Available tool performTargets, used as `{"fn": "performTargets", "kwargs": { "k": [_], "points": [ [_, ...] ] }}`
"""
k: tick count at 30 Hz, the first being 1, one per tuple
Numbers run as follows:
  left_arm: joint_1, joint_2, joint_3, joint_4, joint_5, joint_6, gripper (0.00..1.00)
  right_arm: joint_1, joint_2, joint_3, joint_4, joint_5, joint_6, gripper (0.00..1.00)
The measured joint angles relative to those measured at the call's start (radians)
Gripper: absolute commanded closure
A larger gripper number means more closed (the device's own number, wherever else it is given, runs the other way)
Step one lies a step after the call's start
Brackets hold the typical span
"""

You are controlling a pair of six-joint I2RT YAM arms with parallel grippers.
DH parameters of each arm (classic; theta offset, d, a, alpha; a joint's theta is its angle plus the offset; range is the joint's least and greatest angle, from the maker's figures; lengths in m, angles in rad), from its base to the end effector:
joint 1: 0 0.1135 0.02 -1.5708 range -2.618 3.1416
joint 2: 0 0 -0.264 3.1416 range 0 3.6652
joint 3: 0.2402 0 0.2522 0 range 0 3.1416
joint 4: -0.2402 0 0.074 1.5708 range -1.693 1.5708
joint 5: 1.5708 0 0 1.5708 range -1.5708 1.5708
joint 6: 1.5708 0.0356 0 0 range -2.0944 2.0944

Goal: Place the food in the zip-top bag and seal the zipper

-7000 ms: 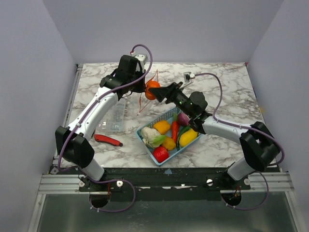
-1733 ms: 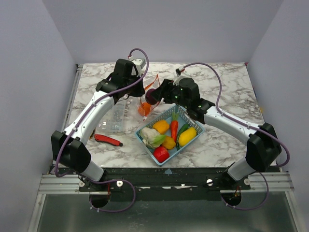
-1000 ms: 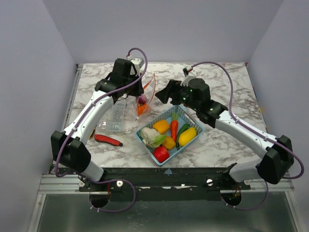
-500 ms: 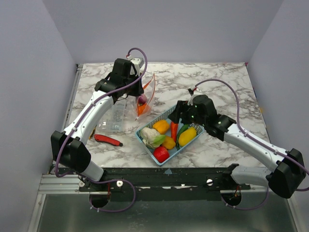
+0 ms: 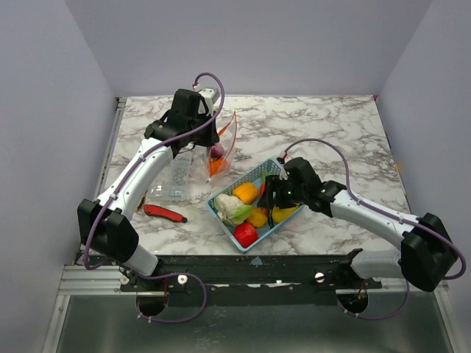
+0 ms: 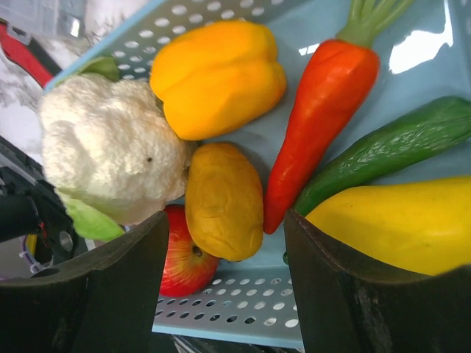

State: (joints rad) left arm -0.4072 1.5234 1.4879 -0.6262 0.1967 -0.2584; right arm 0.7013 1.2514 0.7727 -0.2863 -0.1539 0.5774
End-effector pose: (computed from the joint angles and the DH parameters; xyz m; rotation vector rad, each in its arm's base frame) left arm 0.3098 -0.1412 0.3615 0.2790 2.2643 -0.5763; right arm 0.1958 0.1725 0.2290 -0.2339 2.4601 0.7809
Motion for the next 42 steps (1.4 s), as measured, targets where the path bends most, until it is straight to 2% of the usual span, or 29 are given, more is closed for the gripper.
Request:
{"fn": "performTargets", "kwargs": {
  "k": [7, 18, 20, 24, 31, 42],
  "points": [
    [0.0, 0.0, 0.0, 0.0, 0.0, 0.0, 1.0, 0.001, 0.099, -0.041, 0.035, -0.054, 0.018, 0.33],
    [0.0, 0.003, 0.0, 0.0, 0.0, 0.0, 1.0, 0.03, 0.177, -0.043, 0.076, -0.125, 0.012, 0.25],
    [0.0, 0.003, 0.0, 0.0, 0.0, 0.0, 1.0, 0.032, 0.177, -0.043, 0.075, -0.125, 0.005, 0.28],
    [0.0, 0.003, 0.0, 0.0, 0.0, 0.0, 1.0, 0.032, 0.177, -0.043, 0.075, -0.125, -0.002, 0.47],
    [0.0, 0.013, 0.0, -0.001, 0.001, 0.0, 1.0, 0.032, 0.175, -0.023, 0.052, -0.119, -0.006, 0.69],
    [0.0, 0.014, 0.0, -0.001, 0.002, 0.0, 1.0, 0.032, 0.045, 0.028, -0.005, -0.019, -0.04, 0.9]
  ]
}}
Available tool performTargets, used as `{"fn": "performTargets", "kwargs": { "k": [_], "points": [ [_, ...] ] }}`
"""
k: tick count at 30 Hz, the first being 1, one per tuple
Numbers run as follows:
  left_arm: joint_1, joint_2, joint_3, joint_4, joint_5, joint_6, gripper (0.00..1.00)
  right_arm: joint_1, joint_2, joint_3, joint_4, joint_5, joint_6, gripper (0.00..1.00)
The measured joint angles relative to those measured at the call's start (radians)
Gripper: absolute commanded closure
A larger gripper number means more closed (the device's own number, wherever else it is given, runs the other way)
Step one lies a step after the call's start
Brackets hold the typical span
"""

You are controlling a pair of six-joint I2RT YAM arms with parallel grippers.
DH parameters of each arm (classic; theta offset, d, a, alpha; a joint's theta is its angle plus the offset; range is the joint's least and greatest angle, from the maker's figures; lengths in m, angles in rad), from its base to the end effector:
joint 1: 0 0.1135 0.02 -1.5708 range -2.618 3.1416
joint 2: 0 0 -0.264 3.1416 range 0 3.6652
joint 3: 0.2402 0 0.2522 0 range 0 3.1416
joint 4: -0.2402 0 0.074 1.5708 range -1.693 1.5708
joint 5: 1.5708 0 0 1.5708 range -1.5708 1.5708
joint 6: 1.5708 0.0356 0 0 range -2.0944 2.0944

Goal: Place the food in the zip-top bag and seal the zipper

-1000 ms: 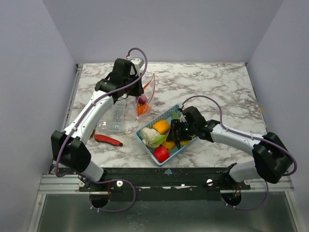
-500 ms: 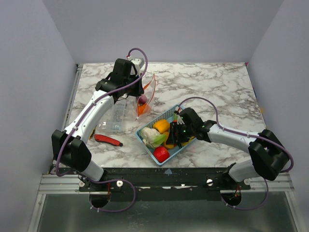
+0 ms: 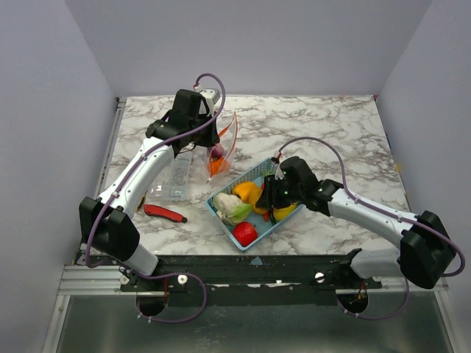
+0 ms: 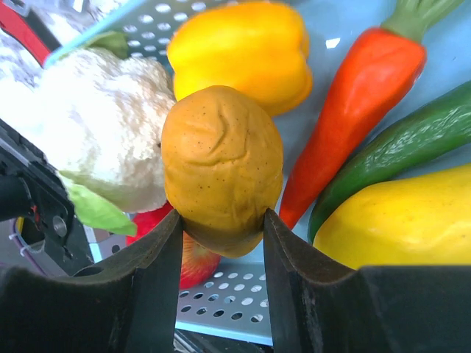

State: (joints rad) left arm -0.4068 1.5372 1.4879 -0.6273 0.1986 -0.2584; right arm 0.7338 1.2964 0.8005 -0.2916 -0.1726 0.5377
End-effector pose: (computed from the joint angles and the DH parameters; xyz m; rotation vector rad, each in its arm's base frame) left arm 0.3128 -0.1424 0.3570 0.2794 2.2795 -0.5751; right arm 0.1960 0.1850 0.2265 -0.3331 2.4752 0.7858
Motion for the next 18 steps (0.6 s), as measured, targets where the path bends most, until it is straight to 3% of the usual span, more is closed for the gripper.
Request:
{"fn": "performTargets", "kwargs": {
  "k": [7, 12, 18],
  "points": [
    [0.0, 0.0, 0.0, 0.0, 0.001, 0.0, 1.0, 0.0, -0.066, 0.056, -0.009, 0.048, -0.014, 0.99],
    [0.0, 0.0, 0.0, 0.0, 0.011, -0.002, 1.0, 0.0, -0.064, 0.143, 0.007, 0.071, -0.021, 0.99],
    [0.0, 0.0, 0.0, 0.001, 0.029, -0.012, 1.0, 0.0, -0.037, 0.219, 0.192, 0.108, 0.015, 0.99]
  ]
}}
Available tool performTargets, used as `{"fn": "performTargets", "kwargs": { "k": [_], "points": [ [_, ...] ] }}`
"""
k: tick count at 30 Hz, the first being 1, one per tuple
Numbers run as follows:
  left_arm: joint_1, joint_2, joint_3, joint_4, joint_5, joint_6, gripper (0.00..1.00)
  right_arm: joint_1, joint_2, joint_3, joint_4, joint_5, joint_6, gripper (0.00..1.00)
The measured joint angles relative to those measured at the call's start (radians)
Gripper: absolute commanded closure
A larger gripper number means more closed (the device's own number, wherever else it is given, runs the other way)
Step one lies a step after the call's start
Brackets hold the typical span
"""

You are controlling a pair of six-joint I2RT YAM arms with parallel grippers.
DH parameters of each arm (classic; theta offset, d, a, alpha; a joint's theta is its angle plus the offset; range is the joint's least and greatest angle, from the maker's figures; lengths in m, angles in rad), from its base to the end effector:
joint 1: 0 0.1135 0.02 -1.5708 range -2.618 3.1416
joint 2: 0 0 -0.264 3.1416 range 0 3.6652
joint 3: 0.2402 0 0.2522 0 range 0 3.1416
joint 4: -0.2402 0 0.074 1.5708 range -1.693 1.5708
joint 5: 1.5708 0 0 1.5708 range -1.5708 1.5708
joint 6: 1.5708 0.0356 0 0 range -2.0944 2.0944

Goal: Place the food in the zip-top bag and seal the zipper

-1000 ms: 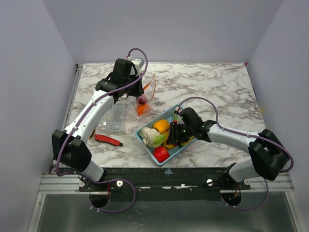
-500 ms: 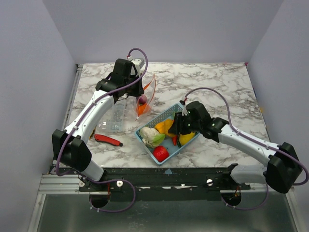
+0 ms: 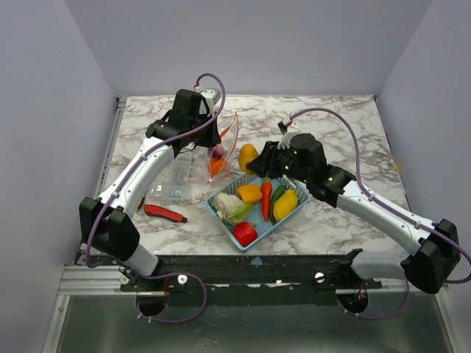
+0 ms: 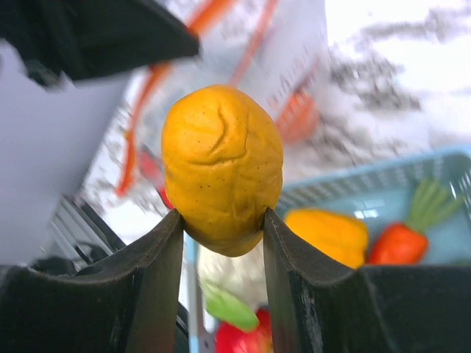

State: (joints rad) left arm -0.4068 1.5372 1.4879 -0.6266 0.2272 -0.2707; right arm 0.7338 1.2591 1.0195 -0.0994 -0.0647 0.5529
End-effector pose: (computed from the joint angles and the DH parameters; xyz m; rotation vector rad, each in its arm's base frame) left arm 0.3123 -0.1433 0.3572 0.2816 2.2827 -0.6134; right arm 0.2172 0.1990 0.3285 -0.2286 2.0083 0.9102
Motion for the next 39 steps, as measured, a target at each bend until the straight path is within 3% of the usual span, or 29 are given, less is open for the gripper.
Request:
{"fn": "performTargets", "kwargs": {
  "k": [7, 13, 23, 28, 31, 34, 39],
  "points": [
    [0.0, 0.0, 0.0, 0.0, 0.003, -0.01, 1.0, 0.0, 0.079, 0.012, 0.312, -0.002, 0.09, 0.99],
    [0.005, 0.0, 0.0, 0.0, 0.011, -0.022, 1.0, 0.0, 0.171, 0.011, 0.463, -0.003, 0.132, 0.99],
    [0.008, 0.0, 0.0, 0.0, 0.017, -0.042, 1.0, 0.0, 0.233, -0.012, 0.502, 0.005, 0.175, 0.99],
    [0.008, -0.004, 0.0, 0.0, 0.015, -0.056, 1.0, 0.0, 0.233, -0.007, 0.442, 0.024, 0.18, 0.96],
    [0.008, -0.008, 0.0, 0.0, 0.015, -0.064, 1.0, 0.001, 0.234, 0.008, 0.382, 0.05, 0.18, 0.9],
    [0.008, -0.013, 0.0, 0.001, 0.013, -0.078, 1.0, 0.004, 0.234, 0.024, 0.322, 0.082, 0.183, 0.7],
    [0.008, -0.019, 0.0, 0.001, 0.013, -0.089, 1.0, 0.006, 0.255, 0.079, 0.236, 0.097, 0.19, 0.47]
  ]
}}
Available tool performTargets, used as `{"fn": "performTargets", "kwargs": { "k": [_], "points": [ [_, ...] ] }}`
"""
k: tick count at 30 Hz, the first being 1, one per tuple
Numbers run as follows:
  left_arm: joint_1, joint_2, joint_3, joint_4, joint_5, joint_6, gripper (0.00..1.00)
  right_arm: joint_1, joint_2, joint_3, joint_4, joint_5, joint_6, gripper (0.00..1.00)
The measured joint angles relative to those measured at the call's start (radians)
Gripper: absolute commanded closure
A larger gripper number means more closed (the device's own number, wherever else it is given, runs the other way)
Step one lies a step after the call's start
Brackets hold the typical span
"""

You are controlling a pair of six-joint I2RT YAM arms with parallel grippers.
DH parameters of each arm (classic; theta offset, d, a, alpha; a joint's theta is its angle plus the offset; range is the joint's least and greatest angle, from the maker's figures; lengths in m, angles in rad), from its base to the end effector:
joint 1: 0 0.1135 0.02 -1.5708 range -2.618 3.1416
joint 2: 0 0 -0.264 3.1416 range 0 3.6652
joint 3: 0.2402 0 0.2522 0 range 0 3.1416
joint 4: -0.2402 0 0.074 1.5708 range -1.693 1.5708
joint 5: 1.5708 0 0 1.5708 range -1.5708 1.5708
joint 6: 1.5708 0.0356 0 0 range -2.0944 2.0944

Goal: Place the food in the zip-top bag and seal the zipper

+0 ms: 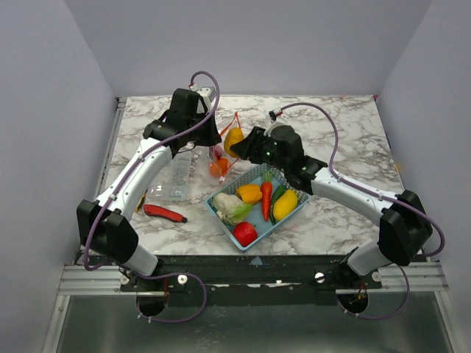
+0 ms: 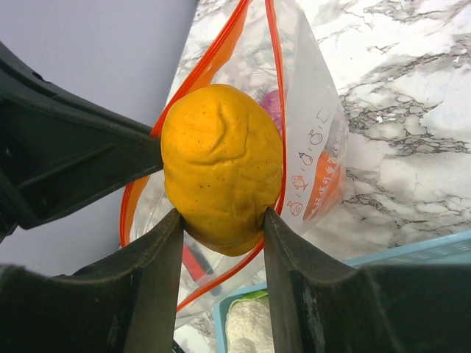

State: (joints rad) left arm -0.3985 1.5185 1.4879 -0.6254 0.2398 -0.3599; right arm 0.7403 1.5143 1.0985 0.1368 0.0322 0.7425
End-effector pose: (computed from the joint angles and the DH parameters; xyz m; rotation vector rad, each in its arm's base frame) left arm 0.3091 -0.1393 0.3634 0.1798 2.2850 -0.6730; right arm 0.2656 0.2411 0.3028 0.0261 1.9719 0.9804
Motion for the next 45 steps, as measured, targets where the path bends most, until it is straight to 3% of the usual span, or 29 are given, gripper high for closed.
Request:
{"fn": "performTargets", "kwargs": {
  "k": [2, 7, 20, 31, 39, 45],
  "points": [
    [0.0, -0.005, 0.0, 0.0, 0.0, -0.004, 1.0, 0.003, 0.017, 0.029, -0.023, 0.0, 0.003, 0.37],
    [0.0, -0.024, 0.0, 0.003, 0.0, -0.008, 1.0, 0.013, 0.027, 0.063, -0.075, 0.0, 0.005, 0.28],
    [0.0, -0.032, -0.007, 0.008, -0.004, -0.002, 1.0, 0.016, -0.037, 0.114, -0.227, -0.033, -0.058, 0.24],
    [0.0, -0.037, -0.035, 0.014, -0.011, 0.008, 1.0, 0.018, -0.317, -0.078, -0.387, -0.092, -0.186, 0.19],
    [0.0, -0.037, -0.035, 0.014, -0.011, 0.018, 1.0, 0.034, -0.332, -0.293, -0.494, -0.277, -0.259, 0.17],
    [0.0, -0.037, -0.035, 0.014, -0.011, 0.021, 1.0, 0.069, -0.296, -0.312, -0.512, -0.354, -0.304, 0.15]
  ]
}}
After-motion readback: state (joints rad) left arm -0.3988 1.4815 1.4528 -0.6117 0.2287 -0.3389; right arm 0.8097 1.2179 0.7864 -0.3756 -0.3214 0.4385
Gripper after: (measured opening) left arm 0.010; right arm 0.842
